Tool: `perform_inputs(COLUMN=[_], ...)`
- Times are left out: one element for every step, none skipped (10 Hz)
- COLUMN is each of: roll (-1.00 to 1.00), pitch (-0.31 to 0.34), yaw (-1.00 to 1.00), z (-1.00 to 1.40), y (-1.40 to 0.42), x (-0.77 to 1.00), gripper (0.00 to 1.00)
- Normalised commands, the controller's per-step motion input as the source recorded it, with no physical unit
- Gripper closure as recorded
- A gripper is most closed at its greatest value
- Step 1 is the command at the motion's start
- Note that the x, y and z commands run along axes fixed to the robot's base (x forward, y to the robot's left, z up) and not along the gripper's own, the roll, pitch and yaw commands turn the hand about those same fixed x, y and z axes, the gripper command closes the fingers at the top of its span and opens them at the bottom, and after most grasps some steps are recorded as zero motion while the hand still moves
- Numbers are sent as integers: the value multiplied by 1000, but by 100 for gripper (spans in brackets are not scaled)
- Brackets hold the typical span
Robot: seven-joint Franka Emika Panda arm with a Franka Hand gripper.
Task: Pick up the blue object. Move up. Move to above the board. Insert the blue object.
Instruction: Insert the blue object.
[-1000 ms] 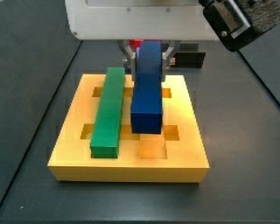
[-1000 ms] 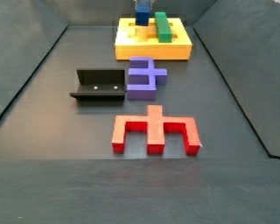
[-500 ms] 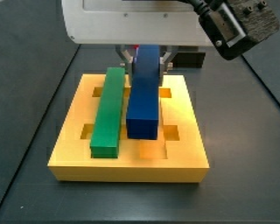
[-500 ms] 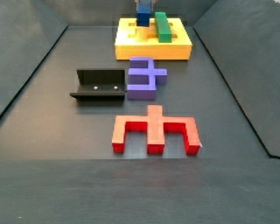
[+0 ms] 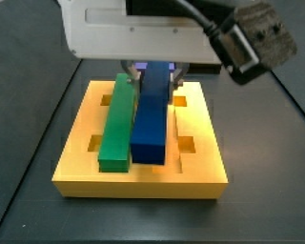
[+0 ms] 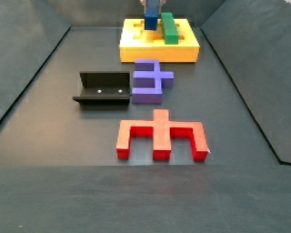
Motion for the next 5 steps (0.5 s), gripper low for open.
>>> perform_inputs(roll=[174, 170, 153, 139, 174], pitch=[-80, 0, 67, 17, -19], yaw=[23, 140, 140, 134, 234], z=[-377, -389, -171, -214, -334], y=[-191, 0, 77, 149, 74], x=[-17, 303, 606, 423, 57], gripper=[100, 100, 100, 100, 100])
